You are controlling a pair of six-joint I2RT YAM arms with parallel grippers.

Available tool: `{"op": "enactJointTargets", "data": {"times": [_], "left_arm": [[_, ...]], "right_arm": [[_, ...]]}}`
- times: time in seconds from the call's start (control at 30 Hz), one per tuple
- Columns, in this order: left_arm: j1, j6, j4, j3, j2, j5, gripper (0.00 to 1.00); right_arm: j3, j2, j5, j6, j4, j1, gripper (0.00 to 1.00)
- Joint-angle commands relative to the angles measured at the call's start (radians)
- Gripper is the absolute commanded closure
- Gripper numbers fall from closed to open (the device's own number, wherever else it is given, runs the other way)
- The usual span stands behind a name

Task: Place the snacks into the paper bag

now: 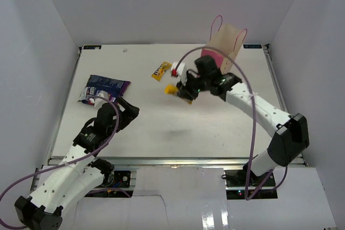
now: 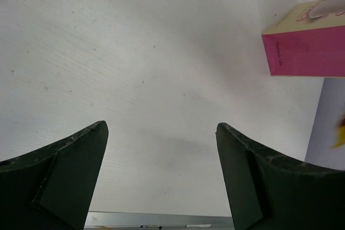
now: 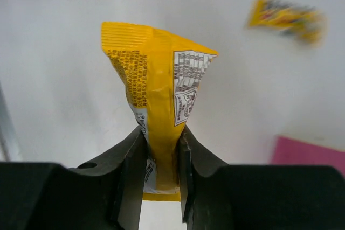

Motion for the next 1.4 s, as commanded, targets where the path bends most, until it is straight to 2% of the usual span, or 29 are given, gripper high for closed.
{"op": "enactJointTargets", "data": {"times": [0.0, 0.1, 0.17, 0.27, 0.5, 0.63, 0.67, 0.7, 0.73, 0.77, 0.87, 1.0, 1.03, 1.1, 1.13, 1.17, 1.23, 1.3, 1.33, 1.37], "left_arm": [[0.002, -0.048, -0.024, -0.012, 0.018, 0.010, 0.09], [0.002, -0.057, -0.032, -0.018, 0.016, 0.014, 0.09], [0.002, -0.063, -0.032, -0.022, 0.009, 0.014, 0.09], [0.002, -0.068, -0.039, -0.025, -0.014, 0.006, 0.09], [0.002, -0.074, -0.079, -0.015, -0.050, -0.014, 0.09], [0.002, -0.088, -0.111, -0.018, -0.082, -0.025, 0.09], [0.002, -0.091, -0.115, -0.018, -0.092, -0.029, 0.09], [0.002, -0.098, -0.125, -0.018, -0.102, -0.051, 0.09], [0.002, -0.098, -0.125, -0.018, -0.100, -0.051, 0.08], [0.002, -0.101, -0.133, -0.010, -0.100, -0.058, 0.08], [0.002, -0.106, -0.160, 0.043, -0.050, -0.097, 0.07], [0.025, -0.092, -0.191, 0.141, 0.091, -0.123, 0.03], [0.042, -0.086, -0.193, 0.160, 0.125, -0.108, 0.02], [0.140, -0.031, -0.162, 0.209, 0.214, -0.053, 0.02], [0.189, -0.011, -0.149, 0.221, 0.242, 0.037, 0.02], [0.290, 0.006, -0.133, 0.235, 0.269, 0.082, 0.02], [0.382, 0.023, -0.122, 0.278, 0.347, 0.166, 0.02], [0.487, 0.011, -0.133, 0.309, 0.430, 0.191, 0.02], [0.574, 0.008, -0.132, 0.326, 0.456, 0.210, 0.02], [0.611, 0.012, -0.100, 0.327, 0.479, 0.278, 0.02]], "right_arm": [[0.237, -0.055, -0.075, 0.082, 0.056, -0.192, 0.92], [0.499, 0.013, -0.010, 0.199, 0.091, -0.321, 0.92], [0.543, 0.033, 0.080, 0.295, 0.163, -0.360, 0.92], [0.532, 0.056, 0.265, 0.358, 0.288, -0.400, 0.92], [0.517, 0.137, 0.417, 0.378, 0.410, -0.461, 0.85], [0.479, 0.149, 0.433, 0.382, 0.426, -0.503, 0.84], [0.465, 0.146, 0.419, 0.377, 0.427, -0.511, 0.82], [0.419, 0.134, 0.390, 0.345, 0.436, -0.512, 0.67], [0.419, 0.134, 0.378, 0.345, 0.436, -0.512, 0.67], [0.390, 0.123, 0.365, 0.336, 0.442, -0.511, 0.48], [0.364, 0.100, 0.295, 0.291, 0.456, -0.512, 0.23], [0.374, 0.067, 0.229, 0.270, 0.449, -0.514, 0.11], [0.380, 0.059, 0.144, 0.235, 0.421, -0.515, 0.09], [0.405, 0.024, -0.007, 0.158, 0.360, -0.517, 0.05], [0.413, 0.011, -0.185, 0.103, 0.261, -0.518, 0.04], [0.420, -0.013, -0.260, 0.007, 0.208, -0.517, 0.04], [0.405, -0.047, -0.393, -0.043, 0.100, -0.509, 0.03], [0.352, -0.068, -0.431, -0.086, 0.029, -0.506, 0.03], [0.318, -0.097, -0.454, -0.100, 0.004, -0.506, 0.03], [0.275, -0.116, -0.455, -0.114, -0.016, -0.506, 0.03]]}}
